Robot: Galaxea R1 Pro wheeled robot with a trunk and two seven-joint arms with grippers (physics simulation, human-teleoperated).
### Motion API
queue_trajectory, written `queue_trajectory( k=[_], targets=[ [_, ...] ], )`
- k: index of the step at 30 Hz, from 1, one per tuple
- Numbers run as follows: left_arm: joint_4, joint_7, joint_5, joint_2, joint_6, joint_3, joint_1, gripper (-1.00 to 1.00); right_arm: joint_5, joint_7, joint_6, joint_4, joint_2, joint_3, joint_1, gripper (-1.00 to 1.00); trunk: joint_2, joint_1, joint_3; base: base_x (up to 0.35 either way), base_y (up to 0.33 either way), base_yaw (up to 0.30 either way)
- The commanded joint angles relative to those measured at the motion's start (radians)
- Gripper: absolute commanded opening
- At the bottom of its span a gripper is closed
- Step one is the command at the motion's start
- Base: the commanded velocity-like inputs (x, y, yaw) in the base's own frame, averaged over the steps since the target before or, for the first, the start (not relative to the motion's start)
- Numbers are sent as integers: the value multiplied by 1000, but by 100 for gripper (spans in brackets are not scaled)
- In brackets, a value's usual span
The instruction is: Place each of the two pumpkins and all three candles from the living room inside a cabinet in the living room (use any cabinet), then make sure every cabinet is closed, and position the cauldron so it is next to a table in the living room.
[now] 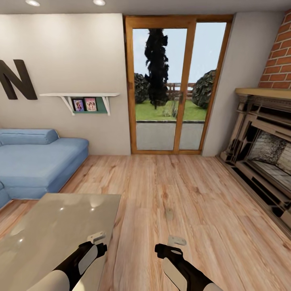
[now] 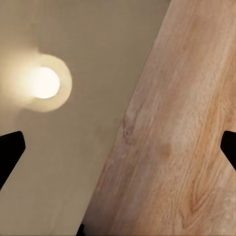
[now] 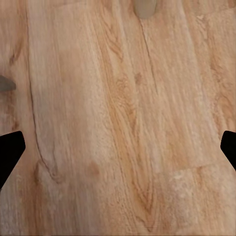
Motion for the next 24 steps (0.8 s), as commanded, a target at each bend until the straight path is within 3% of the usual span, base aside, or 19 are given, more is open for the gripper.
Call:
queue_trajectory(
  k=[1, 24],
  targets=[
    [-3, 8, 9, 1, 3, -8, -1, 100, -3, -8, 4, -2, -1, 5, -1, 100, -1, 0, -1, 137, 0, 0],
    [-3, 8, 9, 1, 3, -8, -1, 100, -3, -8, 6, -3, -1, 5, -1, 100, -1, 0, -1, 137, 0, 0]
  ],
)
